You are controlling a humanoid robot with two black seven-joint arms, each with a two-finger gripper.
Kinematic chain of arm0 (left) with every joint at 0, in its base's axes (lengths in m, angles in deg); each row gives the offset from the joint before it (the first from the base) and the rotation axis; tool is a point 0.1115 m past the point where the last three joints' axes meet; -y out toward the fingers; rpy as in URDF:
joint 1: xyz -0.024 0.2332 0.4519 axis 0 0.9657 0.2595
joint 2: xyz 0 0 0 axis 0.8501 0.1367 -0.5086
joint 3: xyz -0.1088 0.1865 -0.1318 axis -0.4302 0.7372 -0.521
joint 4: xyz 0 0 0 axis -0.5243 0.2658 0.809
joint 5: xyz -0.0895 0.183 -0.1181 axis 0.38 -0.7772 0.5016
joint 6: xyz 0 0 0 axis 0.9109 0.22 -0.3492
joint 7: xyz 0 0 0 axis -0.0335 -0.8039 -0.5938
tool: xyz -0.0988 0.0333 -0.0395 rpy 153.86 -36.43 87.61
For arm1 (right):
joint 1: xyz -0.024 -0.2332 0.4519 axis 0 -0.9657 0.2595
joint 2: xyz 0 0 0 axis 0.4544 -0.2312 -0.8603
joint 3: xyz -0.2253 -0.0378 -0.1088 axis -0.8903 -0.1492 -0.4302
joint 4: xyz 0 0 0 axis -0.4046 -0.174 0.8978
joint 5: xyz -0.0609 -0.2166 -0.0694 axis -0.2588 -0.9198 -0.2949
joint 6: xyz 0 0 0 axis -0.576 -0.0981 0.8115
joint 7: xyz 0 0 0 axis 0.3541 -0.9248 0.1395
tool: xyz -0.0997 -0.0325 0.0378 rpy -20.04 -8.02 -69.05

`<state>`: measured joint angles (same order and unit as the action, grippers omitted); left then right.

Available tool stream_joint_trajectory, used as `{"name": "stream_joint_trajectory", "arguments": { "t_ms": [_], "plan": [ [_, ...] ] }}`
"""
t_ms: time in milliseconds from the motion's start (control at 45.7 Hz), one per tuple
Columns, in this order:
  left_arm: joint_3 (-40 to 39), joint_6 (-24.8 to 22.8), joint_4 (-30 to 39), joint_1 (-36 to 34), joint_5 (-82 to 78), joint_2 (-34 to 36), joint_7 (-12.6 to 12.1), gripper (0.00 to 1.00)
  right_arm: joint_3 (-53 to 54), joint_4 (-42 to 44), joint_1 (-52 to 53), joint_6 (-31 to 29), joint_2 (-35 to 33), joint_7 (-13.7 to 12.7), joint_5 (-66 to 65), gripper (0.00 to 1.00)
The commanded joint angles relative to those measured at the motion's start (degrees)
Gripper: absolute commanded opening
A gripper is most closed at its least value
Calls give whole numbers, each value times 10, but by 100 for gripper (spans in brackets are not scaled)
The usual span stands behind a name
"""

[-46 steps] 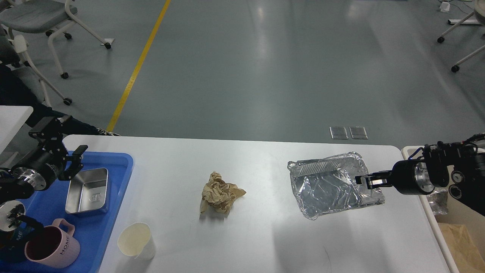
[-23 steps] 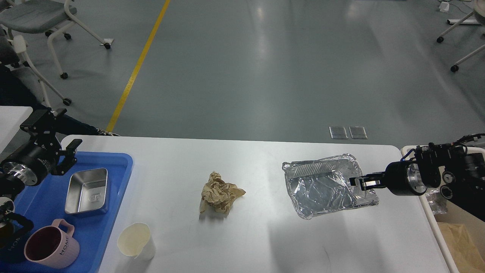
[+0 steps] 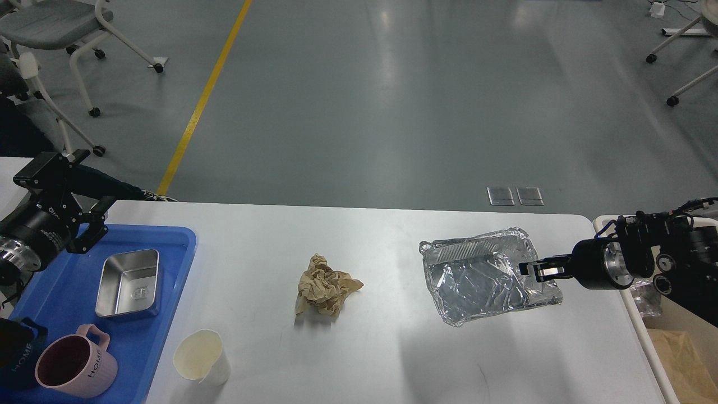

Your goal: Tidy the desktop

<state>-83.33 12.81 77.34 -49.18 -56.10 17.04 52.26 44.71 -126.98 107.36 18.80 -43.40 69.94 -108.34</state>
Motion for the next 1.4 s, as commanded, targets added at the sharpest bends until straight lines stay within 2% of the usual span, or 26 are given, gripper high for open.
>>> {"name": "stream_joint_trajectory", "arguments": {
  "t_ms": [0, 306, 547, 788, 941, 1050, 1291, 1379],
  "plan": [
    [-9, 3, 21, 22, -1, 39, -1, 97, -11, 0, 1, 0, -3, 0, 0, 0],
    [2, -2, 23, 60, -2, 181, -1, 96, -12, 0, 2, 0, -3, 0, 0, 0],
    [68, -2, 23, 59, -12, 269, 0, 96, -13, 0, 1, 0, -1, 0, 0, 0],
    [83, 4, 29, 50, -170, 275, 1, 96, -13, -1, 2, 0, -1, 0, 0, 0],
    [80, 7, 107, 28, -255, 267, 1, 97, -13, -2, 2, 0, -1, 0, 0, 0],
    [82, 15, 162, 29, -267, 267, 1, 97, -13, -2, 2, 0, -1, 0, 1, 0],
    [87, 10, 183, 34, -299, 268, -4, 96, -13, -1, 1, 0, -3, 0, 1, 0],
    [90, 5, 189, 34, -299, 268, -22, 97, -13, -1, 0, 0, 0, 0, 1, 0]
  ]
}}
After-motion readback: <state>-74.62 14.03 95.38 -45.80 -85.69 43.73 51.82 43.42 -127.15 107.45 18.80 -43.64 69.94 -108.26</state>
